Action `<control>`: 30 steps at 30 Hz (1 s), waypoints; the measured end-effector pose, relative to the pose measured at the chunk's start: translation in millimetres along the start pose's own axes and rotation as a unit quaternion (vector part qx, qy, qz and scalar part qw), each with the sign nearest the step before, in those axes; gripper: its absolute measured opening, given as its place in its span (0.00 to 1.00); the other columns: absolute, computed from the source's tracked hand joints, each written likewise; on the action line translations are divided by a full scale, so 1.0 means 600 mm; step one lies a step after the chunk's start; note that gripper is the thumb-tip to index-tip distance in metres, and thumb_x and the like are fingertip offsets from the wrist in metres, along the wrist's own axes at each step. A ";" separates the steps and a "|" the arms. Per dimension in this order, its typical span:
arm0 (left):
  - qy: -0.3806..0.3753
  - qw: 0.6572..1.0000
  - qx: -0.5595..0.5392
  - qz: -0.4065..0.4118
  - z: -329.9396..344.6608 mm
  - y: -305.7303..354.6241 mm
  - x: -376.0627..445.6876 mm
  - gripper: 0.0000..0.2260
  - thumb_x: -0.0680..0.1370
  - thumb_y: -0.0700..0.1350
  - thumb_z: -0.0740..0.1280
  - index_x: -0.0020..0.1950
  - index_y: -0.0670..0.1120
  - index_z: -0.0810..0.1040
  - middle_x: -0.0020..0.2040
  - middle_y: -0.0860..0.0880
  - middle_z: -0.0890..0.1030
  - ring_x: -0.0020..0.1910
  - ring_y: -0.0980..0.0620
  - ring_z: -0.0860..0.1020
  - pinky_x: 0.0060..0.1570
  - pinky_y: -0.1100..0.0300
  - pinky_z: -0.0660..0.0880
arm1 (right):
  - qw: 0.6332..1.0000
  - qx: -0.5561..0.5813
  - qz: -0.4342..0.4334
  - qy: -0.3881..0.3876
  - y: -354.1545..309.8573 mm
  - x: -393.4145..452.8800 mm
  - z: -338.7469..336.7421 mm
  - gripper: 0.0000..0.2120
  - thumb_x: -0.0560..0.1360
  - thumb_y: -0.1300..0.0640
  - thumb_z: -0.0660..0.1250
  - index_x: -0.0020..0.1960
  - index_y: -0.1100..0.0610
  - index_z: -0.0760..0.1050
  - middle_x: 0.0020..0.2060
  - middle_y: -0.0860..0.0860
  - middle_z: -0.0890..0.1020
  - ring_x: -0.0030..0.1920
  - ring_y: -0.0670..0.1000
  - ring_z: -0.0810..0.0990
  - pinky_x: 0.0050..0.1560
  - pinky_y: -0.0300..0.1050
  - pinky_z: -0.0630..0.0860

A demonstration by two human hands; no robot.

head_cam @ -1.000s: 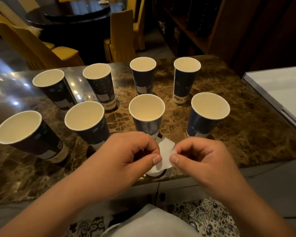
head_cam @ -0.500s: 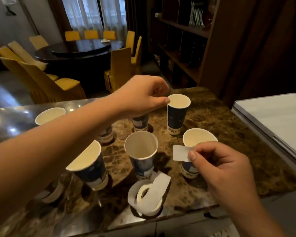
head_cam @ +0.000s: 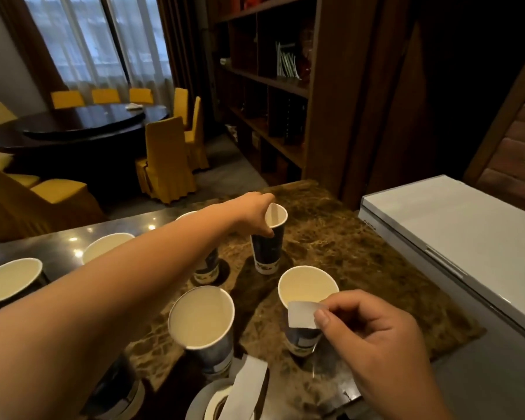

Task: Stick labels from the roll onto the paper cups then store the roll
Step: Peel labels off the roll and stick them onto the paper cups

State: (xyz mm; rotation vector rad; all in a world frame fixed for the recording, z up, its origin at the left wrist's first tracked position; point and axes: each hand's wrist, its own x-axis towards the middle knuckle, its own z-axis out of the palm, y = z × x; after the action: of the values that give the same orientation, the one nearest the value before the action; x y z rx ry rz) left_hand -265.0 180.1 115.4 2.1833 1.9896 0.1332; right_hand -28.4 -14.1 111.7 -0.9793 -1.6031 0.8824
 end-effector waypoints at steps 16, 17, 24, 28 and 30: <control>0.125 0.858 -0.491 0.079 -0.252 0.082 -0.253 0.30 0.69 0.50 0.70 0.71 0.51 0.67 0.64 0.48 0.74 0.61 0.48 0.76 0.55 0.46 0.78 | 0.981 0.135 -0.135 0.009 -0.124 0.098 -0.001 0.15 0.67 0.53 0.75 0.50 0.42 0.75 0.44 0.39 0.82 0.49 0.43 0.82 0.44 0.32 0.78; 0.121 0.843 -0.517 0.082 -0.247 0.086 -0.275 0.27 0.70 0.49 0.69 0.69 0.50 0.69 0.62 0.48 0.76 0.61 0.47 0.77 0.54 0.45 0.79 | 0.978 0.148 -0.145 -0.009 -0.128 0.096 0.011 0.18 0.67 0.56 0.76 0.50 0.41 0.74 0.45 0.37 0.82 0.50 0.42 0.81 0.45 0.32 0.78; 0.196 0.716 -0.670 0.005 -0.171 0.091 -0.366 0.23 0.72 0.50 0.67 0.64 0.41 0.74 0.60 0.38 0.79 0.58 0.39 0.79 0.58 0.42 0.75 | 0.970 0.191 -0.137 -0.055 -0.135 0.040 0.071 0.27 0.66 0.73 0.73 0.52 0.47 0.68 0.42 0.30 0.79 0.46 0.33 0.80 0.37 0.26 0.75; 0.174 0.639 -0.748 -0.033 -0.114 0.110 -0.405 0.17 0.79 0.47 0.64 0.64 0.38 0.74 0.56 0.39 0.82 0.52 0.45 0.83 0.48 0.52 0.81 | 0.965 0.231 -0.119 -0.025 -0.133 0.019 0.091 0.28 0.64 0.69 0.75 0.55 0.47 0.69 0.49 0.44 0.78 0.49 0.39 0.82 0.42 0.31 0.78; 0.143 0.641 -0.753 -0.026 -0.074 0.122 -0.427 0.17 0.78 0.47 0.64 0.64 0.42 0.75 0.53 0.42 0.85 0.51 0.46 0.84 0.46 0.53 0.81 | 0.961 0.256 -0.097 -0.021 -0.130 0.012 0.095 0.27 0.64 0.64 0.76 0.56 0.47 0.70 0.50 0.47 0.78 0.51 0.45 0.82 0.45 0.39 0.81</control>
State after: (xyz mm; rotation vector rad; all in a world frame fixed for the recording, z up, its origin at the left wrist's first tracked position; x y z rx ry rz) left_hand -227.1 -77.1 187.8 0.9070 1.0283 1.5266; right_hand -98.2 -43.3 172.3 -0.4341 -1.3726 1.1101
